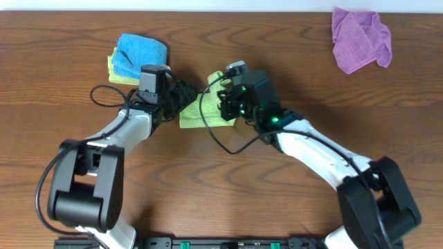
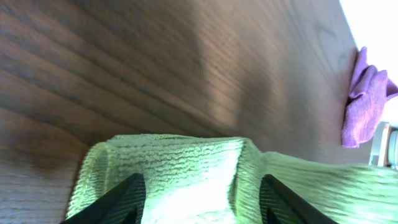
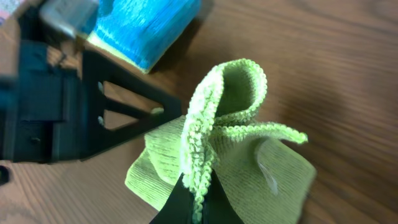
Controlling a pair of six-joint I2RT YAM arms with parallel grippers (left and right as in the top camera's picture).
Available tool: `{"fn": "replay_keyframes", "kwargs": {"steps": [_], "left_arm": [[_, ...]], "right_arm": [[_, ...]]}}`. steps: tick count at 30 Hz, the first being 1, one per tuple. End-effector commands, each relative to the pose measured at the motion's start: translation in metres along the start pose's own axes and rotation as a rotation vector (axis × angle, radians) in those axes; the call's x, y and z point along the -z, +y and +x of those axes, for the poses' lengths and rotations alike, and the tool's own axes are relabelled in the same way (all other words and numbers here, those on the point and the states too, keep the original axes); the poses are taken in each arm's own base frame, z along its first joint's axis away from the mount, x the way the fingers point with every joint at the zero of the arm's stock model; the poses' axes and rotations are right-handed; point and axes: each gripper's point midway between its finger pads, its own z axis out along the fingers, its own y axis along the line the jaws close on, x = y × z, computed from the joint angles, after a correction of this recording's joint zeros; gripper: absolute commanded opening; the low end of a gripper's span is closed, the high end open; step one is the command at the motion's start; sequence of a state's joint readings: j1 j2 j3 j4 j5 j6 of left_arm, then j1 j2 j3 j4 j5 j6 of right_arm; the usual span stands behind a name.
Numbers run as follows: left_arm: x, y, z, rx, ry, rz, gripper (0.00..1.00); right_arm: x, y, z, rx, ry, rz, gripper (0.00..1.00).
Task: Fold the cloth
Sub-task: 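Fold the right end of the strip over toward the left gripper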
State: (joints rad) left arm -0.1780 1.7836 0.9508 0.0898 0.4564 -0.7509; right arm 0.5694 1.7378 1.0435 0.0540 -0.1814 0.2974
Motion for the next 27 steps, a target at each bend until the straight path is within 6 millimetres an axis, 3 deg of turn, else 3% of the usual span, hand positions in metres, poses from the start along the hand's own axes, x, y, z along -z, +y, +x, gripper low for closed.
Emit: {"fn": "replay_keyframes", "kwargs": {"steps": [1, 12, 21, 27], "left_arm": [[0.021, -0.015, -0.02, -0.07, -0.057, 0.034, 0.61], [0.07, 0.015, -0.058, -0.053, -0.161, -0.047, 0.65], [0.08, 0.035, -0.063, -0.009, -0.163, -0.092, 0.64], [0.085, 0.045, -0.064, 0.003, -0.158, -0.116, 0.64]], "right_arm": [[-0.012, 0.013, -0.003, 0.043, 0.014, -0.012, 0.01], [-0.025, 0.041, 0.005, 0.089, 0.045, -0.044, 0.01], [-0.044, 0.054, 0.027, 0.109, 0.099, -0.062, 0.01], [-0.059, 0.063, 0.03, 0.121, 0.113, -0.074, 0.01]]}}
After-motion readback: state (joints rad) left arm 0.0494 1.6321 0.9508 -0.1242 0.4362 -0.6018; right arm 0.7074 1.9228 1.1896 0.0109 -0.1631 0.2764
